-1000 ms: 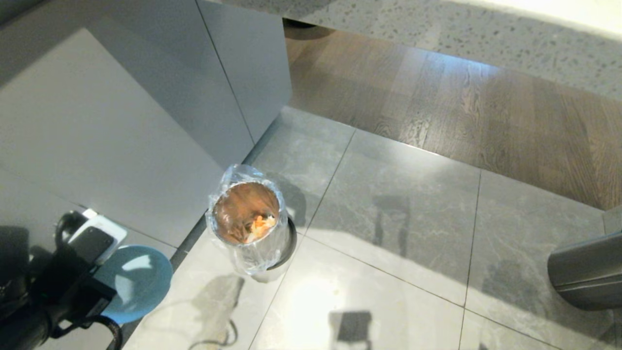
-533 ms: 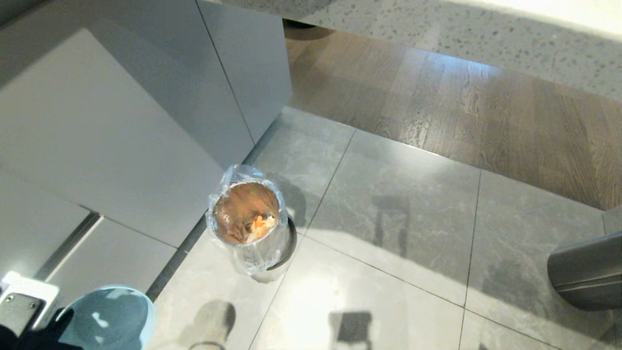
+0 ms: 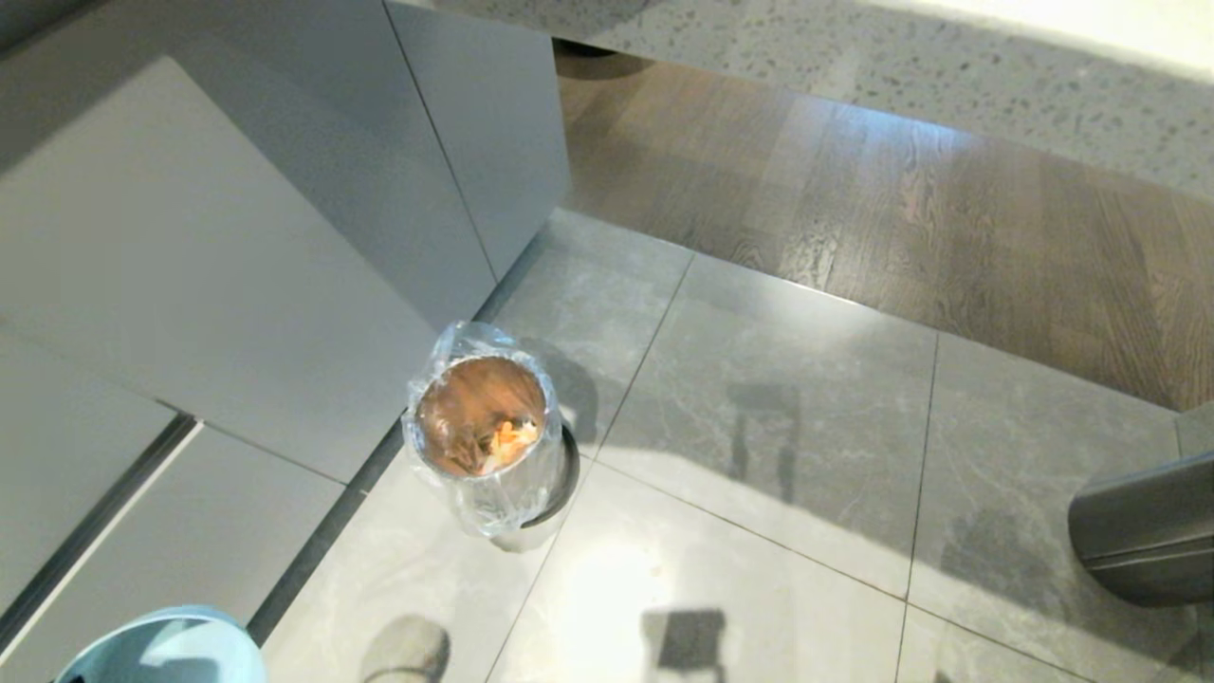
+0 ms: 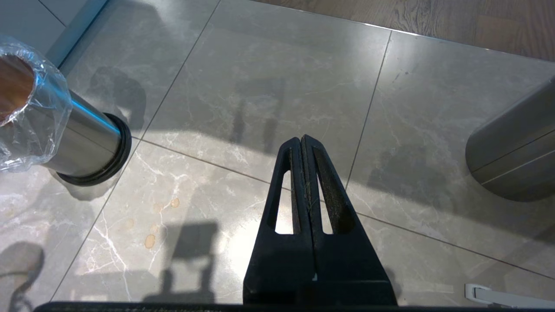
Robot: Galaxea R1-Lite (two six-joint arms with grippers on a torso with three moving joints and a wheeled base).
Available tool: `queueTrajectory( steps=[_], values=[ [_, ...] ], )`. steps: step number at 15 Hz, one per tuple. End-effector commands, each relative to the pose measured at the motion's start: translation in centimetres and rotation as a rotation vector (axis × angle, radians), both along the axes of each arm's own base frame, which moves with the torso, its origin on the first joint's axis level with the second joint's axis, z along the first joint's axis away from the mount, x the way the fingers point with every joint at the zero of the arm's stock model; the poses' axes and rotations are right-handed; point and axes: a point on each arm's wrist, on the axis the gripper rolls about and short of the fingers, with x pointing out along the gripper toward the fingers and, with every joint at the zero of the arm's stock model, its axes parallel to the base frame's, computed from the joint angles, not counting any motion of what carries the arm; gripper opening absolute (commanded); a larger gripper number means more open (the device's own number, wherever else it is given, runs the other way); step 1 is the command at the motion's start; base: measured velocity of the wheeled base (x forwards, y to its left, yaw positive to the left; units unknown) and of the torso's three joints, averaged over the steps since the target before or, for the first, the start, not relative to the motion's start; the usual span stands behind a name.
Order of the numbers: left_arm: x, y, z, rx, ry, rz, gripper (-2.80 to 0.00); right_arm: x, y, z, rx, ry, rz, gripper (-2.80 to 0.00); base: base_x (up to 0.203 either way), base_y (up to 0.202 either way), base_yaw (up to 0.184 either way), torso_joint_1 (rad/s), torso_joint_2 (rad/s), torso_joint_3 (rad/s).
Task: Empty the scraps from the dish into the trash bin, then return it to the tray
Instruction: Put the bowl back to the table
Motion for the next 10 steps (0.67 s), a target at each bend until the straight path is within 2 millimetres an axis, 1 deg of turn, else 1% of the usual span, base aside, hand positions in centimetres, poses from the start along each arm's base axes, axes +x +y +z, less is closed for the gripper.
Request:
queueTrajectory(
  steps=[1,3,5,7,10],
  values=[
    [-0.9,0.0,0.1,-0.061,-0.075,-0.069,-2.8,0.0,0.0,0.0,0.001,-0.001,0.0,-2.8,0.0,0.0,0.0,0.0,0.0,0.0],
    [-1.7,-0.3,-0.2,-0.133,-0.109,-0.18,-2.8,0.0,0.0,0.0,0.001,0.0,0.0,-2.8,0.0,0.0,0.0,0.0,0.0,0.0],
    [-2.7,-0.5,-1.1,-0.221,-0.102,-0.275,-2.8,0.0,0.0,0.0,0.0,0.0,0.0,-2.8,0.0,0.0,0.0,0.0,0.0,0.0],
    [-3.5,-0.5,-1.5,-0.242,-0.144,-0.287,-2.8,0.0,0.0,0.0,0.001,0.0,0.0,-2.8,0.0,0.0,0.0,0.0,0.0,0.0],
    [-4.1,-0.5,-1.6,-0.239,-0.21,-0.259,-2.8,0.0,0.0,0.0,0.0,0.0,0.0,-2.8,0.0,0.0,0.0,0.0,0.0,0.0]
  ],
)
